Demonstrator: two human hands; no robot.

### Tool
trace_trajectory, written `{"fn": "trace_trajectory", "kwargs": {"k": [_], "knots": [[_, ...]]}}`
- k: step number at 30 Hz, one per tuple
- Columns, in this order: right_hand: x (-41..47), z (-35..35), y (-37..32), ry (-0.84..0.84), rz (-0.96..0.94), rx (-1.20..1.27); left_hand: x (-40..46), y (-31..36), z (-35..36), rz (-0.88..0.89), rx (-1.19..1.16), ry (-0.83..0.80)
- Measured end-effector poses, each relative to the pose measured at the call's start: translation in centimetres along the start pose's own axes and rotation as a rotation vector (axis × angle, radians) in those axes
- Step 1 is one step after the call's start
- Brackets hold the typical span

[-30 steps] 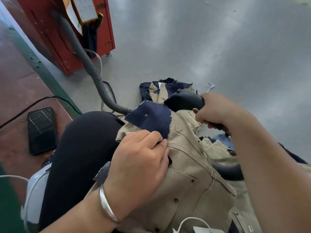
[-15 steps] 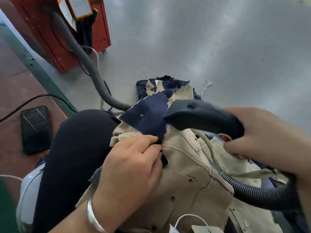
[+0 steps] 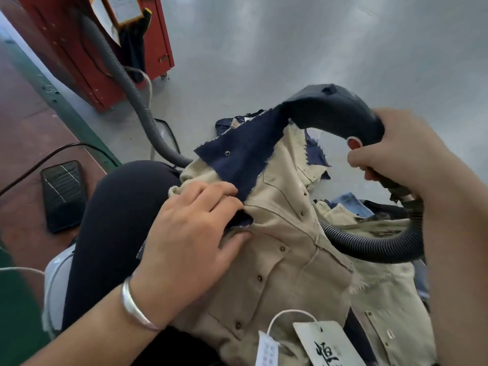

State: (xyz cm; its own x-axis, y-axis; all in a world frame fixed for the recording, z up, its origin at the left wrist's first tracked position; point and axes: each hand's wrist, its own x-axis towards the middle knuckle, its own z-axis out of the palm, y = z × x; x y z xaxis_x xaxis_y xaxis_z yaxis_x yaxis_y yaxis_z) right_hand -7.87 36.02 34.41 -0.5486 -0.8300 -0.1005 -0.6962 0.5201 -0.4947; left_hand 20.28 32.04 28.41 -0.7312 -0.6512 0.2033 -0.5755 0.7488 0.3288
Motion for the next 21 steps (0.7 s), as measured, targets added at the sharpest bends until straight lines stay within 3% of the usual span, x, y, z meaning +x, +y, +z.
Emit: {"fn": "trace_trajectory", "kwargs": {"k": [4,7,10,15,19,21], "knots": [[0.7,-2.7,4.3,0.173,0.233,0.138,0.9,-0.3,-0.3,-0.012,0.008,-0.033],[-0.5,-4.3,6.5,0.154,0.323,0.255,1.1,-0.1,-0.4,-0.033,0.020,-0.027],[-2.6,-4.3,7.9,0.089,0.264,0.227,2.5,-1.2,-0.8,-0.074,0.080,-0.018],[-6.8,-3.5,9.7,0.039,-0.002,-0.096,4.8,-1.5,-2.6,-0.189,0.224,-0.042],[-9.4,-3.8,9.5,-0.032,-0.132,-0.133,1.2,3.3,-2.7,0.115,0.058,0.151],[-10.4,-3.9,7.8,-0.054,-0.146,-0.175,-0.9,5.8,-1.5,0.252,-0.043,0.085]]}}
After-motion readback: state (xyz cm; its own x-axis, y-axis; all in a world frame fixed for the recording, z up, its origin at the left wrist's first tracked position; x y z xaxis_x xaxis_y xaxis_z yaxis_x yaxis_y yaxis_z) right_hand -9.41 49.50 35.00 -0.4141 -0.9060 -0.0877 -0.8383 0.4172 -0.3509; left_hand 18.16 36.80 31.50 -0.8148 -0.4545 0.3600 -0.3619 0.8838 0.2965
